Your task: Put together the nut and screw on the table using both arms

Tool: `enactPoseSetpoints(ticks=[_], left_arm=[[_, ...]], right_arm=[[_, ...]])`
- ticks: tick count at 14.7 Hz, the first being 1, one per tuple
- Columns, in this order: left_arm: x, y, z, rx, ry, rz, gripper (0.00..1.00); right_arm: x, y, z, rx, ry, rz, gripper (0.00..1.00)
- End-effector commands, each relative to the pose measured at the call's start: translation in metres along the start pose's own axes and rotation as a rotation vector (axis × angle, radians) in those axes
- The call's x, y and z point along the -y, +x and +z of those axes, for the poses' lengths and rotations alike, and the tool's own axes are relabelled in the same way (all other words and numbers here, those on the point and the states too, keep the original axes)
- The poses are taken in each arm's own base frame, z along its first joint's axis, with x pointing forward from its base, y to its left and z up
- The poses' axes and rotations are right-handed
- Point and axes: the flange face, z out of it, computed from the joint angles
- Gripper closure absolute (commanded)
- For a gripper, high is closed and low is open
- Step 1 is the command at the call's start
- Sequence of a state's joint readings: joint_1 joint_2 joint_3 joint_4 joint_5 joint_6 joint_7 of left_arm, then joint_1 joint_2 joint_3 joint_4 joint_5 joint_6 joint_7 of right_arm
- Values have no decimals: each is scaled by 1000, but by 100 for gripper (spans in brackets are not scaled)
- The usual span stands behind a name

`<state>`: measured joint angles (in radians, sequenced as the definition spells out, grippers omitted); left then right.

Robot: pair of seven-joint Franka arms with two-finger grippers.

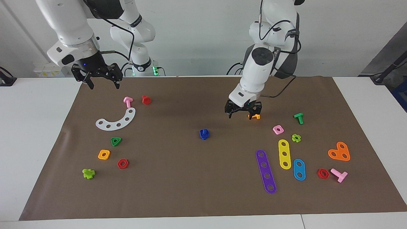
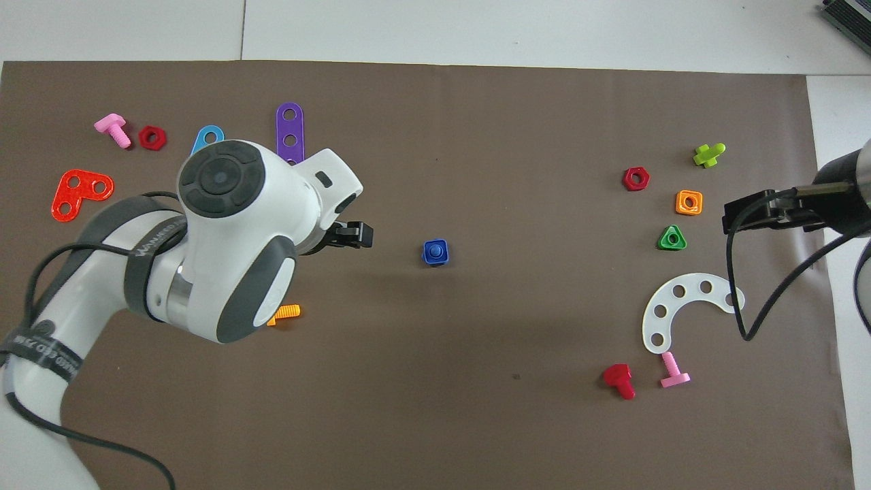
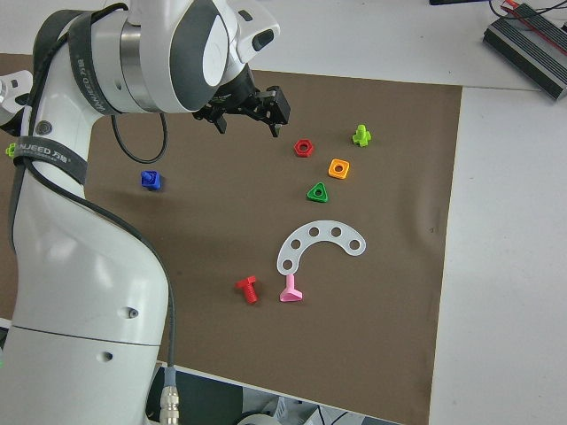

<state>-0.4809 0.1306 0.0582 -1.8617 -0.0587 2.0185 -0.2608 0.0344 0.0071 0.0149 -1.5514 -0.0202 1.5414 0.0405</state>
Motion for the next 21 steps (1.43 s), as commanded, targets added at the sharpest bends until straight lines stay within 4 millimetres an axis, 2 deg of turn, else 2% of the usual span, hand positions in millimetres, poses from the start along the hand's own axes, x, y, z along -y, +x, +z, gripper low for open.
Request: enactPoseSetpoints(ticks=[1,3,5,8,11,13,15,19,21], left_arm=[[57,-15,-28,21,12,14,0],[107,-23,-64,4,6,46,0],[150,-35,-101,-13,3,-8,0],[202,-44,-138,-10,4,-60,0],[243,-46,-186,-38,23,-55,0],[256,-41,-217,-56,78,-33,0],[257,-33,-230,-54,84,-36,0],[255,-31,-234,-46,60,-41,0],[261,-34,-224,-32,53,-58,0]], right_arm=[[-1,-7,-1,-8,5,-21,0],[-1,-7,0,-6,5,-21,0],[-1,-7,0,-6,5,-21,0],[-1,-7,0,-6,5,-21,0],[-1,-7,0,-6,5,-19,0],[-1,-7,0,-6,5,-21,0],[-1,-7,0,-6,5,-19,0],[-1,-7,-1,-8,5,-19,0],[-1,-7,0,-6,5,-21,0]])
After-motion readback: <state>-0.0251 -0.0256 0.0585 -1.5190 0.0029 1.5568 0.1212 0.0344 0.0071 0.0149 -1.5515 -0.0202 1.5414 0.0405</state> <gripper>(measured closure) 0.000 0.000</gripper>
